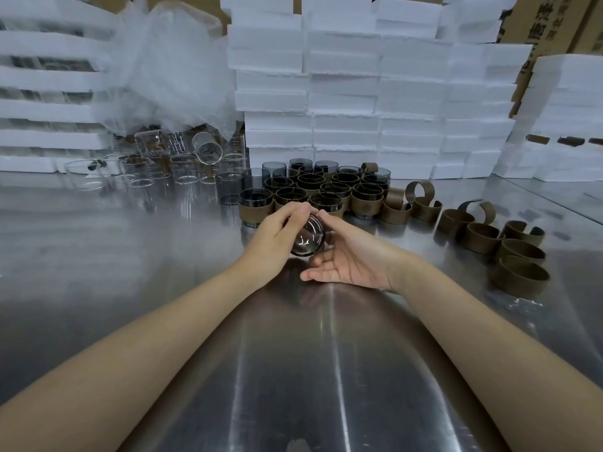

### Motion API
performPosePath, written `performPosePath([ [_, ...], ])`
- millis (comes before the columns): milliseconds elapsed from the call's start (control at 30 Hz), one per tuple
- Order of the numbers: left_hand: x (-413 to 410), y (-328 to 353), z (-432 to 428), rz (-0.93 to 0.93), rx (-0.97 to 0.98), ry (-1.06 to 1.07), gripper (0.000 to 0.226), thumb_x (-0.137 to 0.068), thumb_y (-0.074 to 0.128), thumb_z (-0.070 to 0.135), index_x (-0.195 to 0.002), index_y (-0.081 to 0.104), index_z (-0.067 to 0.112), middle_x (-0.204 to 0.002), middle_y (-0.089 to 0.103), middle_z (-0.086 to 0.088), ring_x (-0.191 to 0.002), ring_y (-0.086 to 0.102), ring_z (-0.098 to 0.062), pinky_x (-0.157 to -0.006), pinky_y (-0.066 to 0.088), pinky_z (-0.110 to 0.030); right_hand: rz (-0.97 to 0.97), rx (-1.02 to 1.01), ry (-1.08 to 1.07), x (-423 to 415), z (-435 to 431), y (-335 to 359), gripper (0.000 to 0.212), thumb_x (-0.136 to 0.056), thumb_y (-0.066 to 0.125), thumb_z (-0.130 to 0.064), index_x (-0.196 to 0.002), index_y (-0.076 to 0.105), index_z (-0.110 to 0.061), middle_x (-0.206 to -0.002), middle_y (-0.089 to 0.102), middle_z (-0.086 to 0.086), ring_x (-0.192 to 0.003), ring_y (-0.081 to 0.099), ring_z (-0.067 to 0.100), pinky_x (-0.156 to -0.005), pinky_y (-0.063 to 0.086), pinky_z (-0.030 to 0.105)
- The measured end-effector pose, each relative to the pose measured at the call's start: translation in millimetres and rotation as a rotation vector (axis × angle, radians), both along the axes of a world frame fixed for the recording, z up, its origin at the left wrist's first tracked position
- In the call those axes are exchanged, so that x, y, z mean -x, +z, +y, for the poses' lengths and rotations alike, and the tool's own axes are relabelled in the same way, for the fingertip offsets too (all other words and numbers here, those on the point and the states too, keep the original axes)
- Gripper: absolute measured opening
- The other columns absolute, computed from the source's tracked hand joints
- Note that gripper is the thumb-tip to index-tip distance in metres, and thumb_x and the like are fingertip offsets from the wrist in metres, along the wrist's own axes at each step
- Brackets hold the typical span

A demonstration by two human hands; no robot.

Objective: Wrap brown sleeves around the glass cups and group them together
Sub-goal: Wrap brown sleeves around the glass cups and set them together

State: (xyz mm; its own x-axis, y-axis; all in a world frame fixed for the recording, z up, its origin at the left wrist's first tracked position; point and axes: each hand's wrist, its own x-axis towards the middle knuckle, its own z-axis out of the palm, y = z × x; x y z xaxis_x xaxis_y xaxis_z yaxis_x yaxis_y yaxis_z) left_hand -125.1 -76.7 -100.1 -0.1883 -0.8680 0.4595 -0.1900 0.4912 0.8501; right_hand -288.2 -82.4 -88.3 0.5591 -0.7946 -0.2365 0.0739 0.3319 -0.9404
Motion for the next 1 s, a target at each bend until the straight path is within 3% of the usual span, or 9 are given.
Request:
performPosePath([
  [200,-2.3,-1.3,-2.5,0.006,-0.061,-0.012,0.042,-0.107,0.023,0.033,-0.140,0.048,0.026,-0.133,0.058,0.006,-0.116,0.058,-0.002,-0.093,0.045,-0.012,-0.034,0.015,-0.033,0.1,0.6,-0.9,0.058,-0.084,0.057,-0.057,-0.114,0.055,-0.007,-0.070,0.059,0.014,-0.081,0.072,0.036,-0.068,0.059,0.030],
  [367,-2.5,-0.5,1.1,-0.040,0.020,-0.031,0.043,-0.104,0.032,0.029,-0.147,0.036,0.026,-0.153,0.038,0.004,-0.140,0.034,-0.004,-0.119,0.027,-0.027,0.120,0.369,-0.268,-8.2,-1.0,-9.0,0.046,-0.081,0.077,-0.022,-0.109,0.042,-0.014,-0.111,0.062,0.018,-0.078,0.073,0.018,-0.065,0.058,0.026],
  [467,0.3,-1.6,5.2,-0.313,0.226,0.016,0.046,-0.102,0.036,-0.001,-0.142,0.046,0.020,-0.158,0.028,0.001,-0.145,0.021,-0.005,-0.118,0.017,-0.016,0.496,0.746,-0.522,-6.4,-2.8,-14.6,0.046,-0.075,0.079,-0.017,-0.099,0.039,-0.017,-0.090,0.065,0.002,-0.064,0.065,0.002,-0.057,0.052,0.017],
  [567,3.8,-3.8,6.1,-0.642,0.408,0.047,0.047,-0.104,0.038,0.013,-0.151,0.033,0.013,-0.163,0.011,-0.001,-0.151,0.004,-0.012,-0.121,0.005,-0.022,0.636,0.845,-0.599,-0.8,-4.8,-16.0,0.039,-0.073,0.072,-0.015,-0.093,0.038,-0.017,-0.077,0.059,-0.005,-0.067,0.055,0.007,-0.054,0.040,0.019],
  [633,7.3,-5.7,7.7,-0.726,0.422,0.060,0.053,-0.105,0.035,0.027,-0.154,0.021,0.014,-0.164,0.001,0.000,-0.151,-0.002,-0.013,-0.121,0.002,-0.022,0.671,0.887,-0.601,0.8,-4.0,-16.4,0.035,-0.075,0.067,-0.012,-0.094,0.038,-0.016,-0.077,0.058,-0.005,-0.068,0.054,0.009,-0.053,0.038,0.019],
  [733,9.0,-6.7,9.0,-0.624,0.327,0.080,0.057,-0.104,0.034,0.035,-0.156,0.011,0.024,-0.165,-0.007,0.002,-0.150,0.004,-0.014,-0.120,0.012,-0.028,0.704,1.024,-0.562,-5.9,4.1,-13.8,0.032,-0.079,0.064,-0.018,-0.099,0.039,-0.016,-0.082,0.063,0.001,-0.072,0.060,0.019,-0.060,0.047,0.026],
  [833,6.9,-2.3,7.1,-0.411,0.222,0.090,0.063,-0.102,0.044,0.037,-0.154,0.009,0.040,-0.159,0.022,0.003,-0.139,0.030,-0.002,-0.112,0.029,-0.017,0.705,1.121,-0.524,-12.6,10.8,-9.7,0.036,-0.078,0.066,-0.024,-0.097,0.036,-0.023,-0.088,0.065,0.002,-0.077,0.062,0.023,-0.062,0.050,0.037],
  [900,3.1,1.0,5.2,-0.249,0.122,0.098,0.071,-0.095,0.059,0.037,-0.151,0.016,0.044,-0.136,0.053,0.011,-0.114,0.052,0.010,-0.093,0.036,-0.002,0.712,1.151,-0.498,-15.1,12.1,-9.1,0.041,-0.076,0.067,-0.023,-0.092,0.031,-0.031,-0.085,0.062,-0.006,-0.076,0.061,0.017,-0.059,0.049,0.032],
  [1000,-2.6,3.6,2.2,-0.043,-0.087,0.000,0.075,-0.083,0.075,0.034,-0.145,0.034,0.038,-0.121,0.062,0.009,-0.105,0.062,0.003,-0.087,0.048,-0.015,0.693,1.158,-0.451,-15.7,12.6,-11.9,0.048,-0.072,0.068,-0.017,-0.088,0.028,-0.035,-0.082,0.058,-0.015,-0.075,0.060,0.007,-0.055,0.045,0.019],
])
